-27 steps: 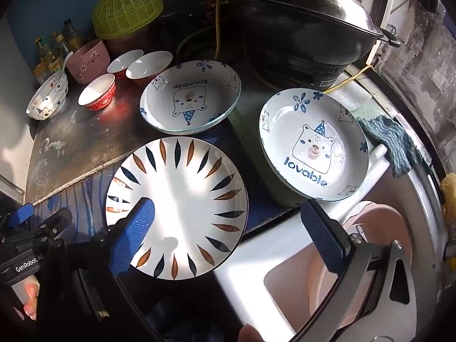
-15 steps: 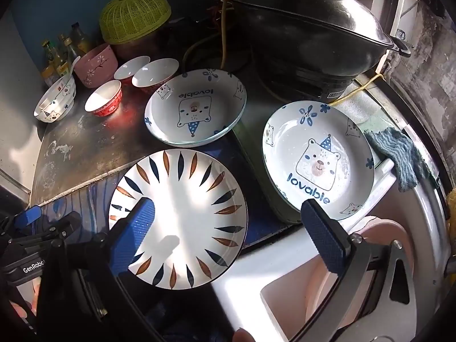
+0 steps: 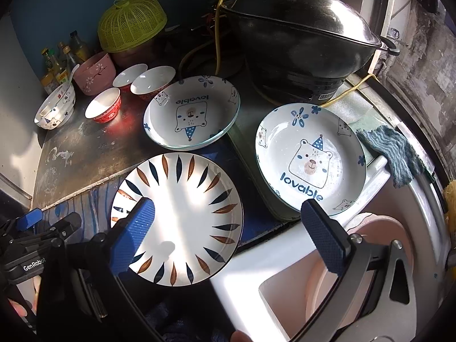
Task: Organize plates and bowls
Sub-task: 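Move the right gripper toward the rim of the white leaf-pattern plate, then close the right gripper on the leaf-pattern plate rim, then lift the leaf-pattern plate and carry it to the metal worktop beside the fridge, then lower the leaf-pattern plate onto the worktop edge and open the right gripper, then move the right gripper to the white 'lovable' bear plate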
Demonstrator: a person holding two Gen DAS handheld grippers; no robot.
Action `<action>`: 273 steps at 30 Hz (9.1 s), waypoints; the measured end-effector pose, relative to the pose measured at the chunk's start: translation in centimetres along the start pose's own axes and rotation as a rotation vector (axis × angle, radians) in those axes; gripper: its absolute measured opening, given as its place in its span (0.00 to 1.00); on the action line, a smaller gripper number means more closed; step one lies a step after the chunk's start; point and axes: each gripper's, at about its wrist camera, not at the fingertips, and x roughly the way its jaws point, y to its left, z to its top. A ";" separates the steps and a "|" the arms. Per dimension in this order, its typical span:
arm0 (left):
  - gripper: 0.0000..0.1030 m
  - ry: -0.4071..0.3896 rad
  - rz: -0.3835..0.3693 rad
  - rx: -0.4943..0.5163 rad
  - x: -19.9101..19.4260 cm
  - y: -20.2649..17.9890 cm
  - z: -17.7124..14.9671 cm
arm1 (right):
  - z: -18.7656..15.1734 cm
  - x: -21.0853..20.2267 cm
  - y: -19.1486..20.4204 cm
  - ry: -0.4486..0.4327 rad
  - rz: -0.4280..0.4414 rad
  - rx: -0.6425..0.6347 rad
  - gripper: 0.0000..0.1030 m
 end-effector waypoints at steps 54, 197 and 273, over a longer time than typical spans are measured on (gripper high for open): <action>1.00 0.001 -0.011 0.029 0.8 0.3 0.7 | 0.0 0.8 -0.6 0.042 -0.021 0.061 1.00; 0.15 -0.090 -0.039 -0.503 8.6 36.1 -2.5 | 1.8 17.4 36.9 0.285 0.617 -0.421 0.12; 1.00 -0.103 -0.154 0.081 2.5 -3.7 9.9 | 8.2 6.3 -3.3 -0.011 0.425 0.057 1.00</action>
